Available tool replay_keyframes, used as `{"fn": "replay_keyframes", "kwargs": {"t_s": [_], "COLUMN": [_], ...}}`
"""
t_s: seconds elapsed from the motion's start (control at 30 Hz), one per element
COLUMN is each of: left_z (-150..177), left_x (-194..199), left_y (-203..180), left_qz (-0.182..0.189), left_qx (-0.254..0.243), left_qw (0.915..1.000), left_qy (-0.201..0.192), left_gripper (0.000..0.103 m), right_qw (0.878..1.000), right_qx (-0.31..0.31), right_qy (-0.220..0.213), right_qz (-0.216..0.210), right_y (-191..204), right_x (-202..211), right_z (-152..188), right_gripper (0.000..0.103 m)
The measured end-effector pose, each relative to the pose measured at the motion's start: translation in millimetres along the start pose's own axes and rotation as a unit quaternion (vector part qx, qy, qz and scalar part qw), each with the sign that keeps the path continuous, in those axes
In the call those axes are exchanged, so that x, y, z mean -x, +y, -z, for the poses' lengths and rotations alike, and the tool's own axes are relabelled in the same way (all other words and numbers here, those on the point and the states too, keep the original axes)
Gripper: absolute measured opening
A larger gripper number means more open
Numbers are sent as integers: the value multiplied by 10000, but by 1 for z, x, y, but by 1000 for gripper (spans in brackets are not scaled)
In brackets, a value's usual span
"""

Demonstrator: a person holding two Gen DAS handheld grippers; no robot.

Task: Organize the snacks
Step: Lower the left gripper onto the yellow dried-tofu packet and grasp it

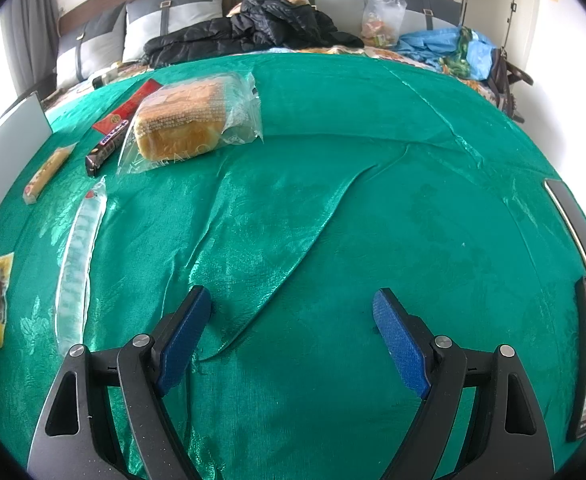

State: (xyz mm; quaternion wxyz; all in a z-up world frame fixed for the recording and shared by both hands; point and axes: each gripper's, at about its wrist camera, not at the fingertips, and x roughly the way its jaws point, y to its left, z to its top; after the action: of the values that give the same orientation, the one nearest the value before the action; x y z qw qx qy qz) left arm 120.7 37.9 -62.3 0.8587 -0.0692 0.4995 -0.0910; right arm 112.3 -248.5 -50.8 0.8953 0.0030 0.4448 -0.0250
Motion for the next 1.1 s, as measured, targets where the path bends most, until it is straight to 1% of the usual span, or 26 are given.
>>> {"fn": "replay_keyframes", "kwargs": {"t_s": [0.03,0.07,0.1,0.17,0.27,0.3,0.37,0.4,0.47,0.6,0.77,1.0,1.1], "left_z": [-1,-1,-1,0,-5,-5,-5,-5,-6,1,1,10,10], "left_x": [-2,-4,-6,-10,-22,-24,-32,-32,-32,-29,-25,-18,-17], "left_y": [-1,0,1,0,-11,-15,-26,-27,-26,-20,-10,0,3], "left_qz": [-81,-209,-250,-244,-499,-601,-880,-820,-829,-739,-736,-785,-788], "left_qx": [8,5,-10,-2,-168,-262,-528,-529,-511,-676,-671,-587,-577], "left_qw": [10000,9998,9997,9997,9985,9978,9947,9952,9952,9946,9947,9949,9951], "left_qy": [28,0,-12,85,114,125,109,80,-27,-263,-243,-219,-155], "left_gripper": [90,97,97,97,100,103,103,103,103,103,103,103,103], "right_qw": [10000,10000,10000,10000,10000,10000,10000,10000,10000,10000,10000,10000,10000], "right_qx": [4,9,11,7,12,13,13,10,9,6,8,9,8], "right_qy": [-3,-5,-8,-7,-8,-9,-9,-8,-7,-8,-10,-11,-12], "right_qz": [16,29,39,44,42,44,43,39,39,35,38,38,38], "right_y": [0,0,-1,-1,-1,-1,-1,-1,-1,-1,-1,-1,-1], "right_x": [1,1,2,2,2,2,2,2,2,2,1,1,1], "right_z": [0,1,1,1,1,1,1,1,1,1,1,1,1], "right_gripper": [85,85,85,85,85,85,85,85,85,85,85,85,85]}}
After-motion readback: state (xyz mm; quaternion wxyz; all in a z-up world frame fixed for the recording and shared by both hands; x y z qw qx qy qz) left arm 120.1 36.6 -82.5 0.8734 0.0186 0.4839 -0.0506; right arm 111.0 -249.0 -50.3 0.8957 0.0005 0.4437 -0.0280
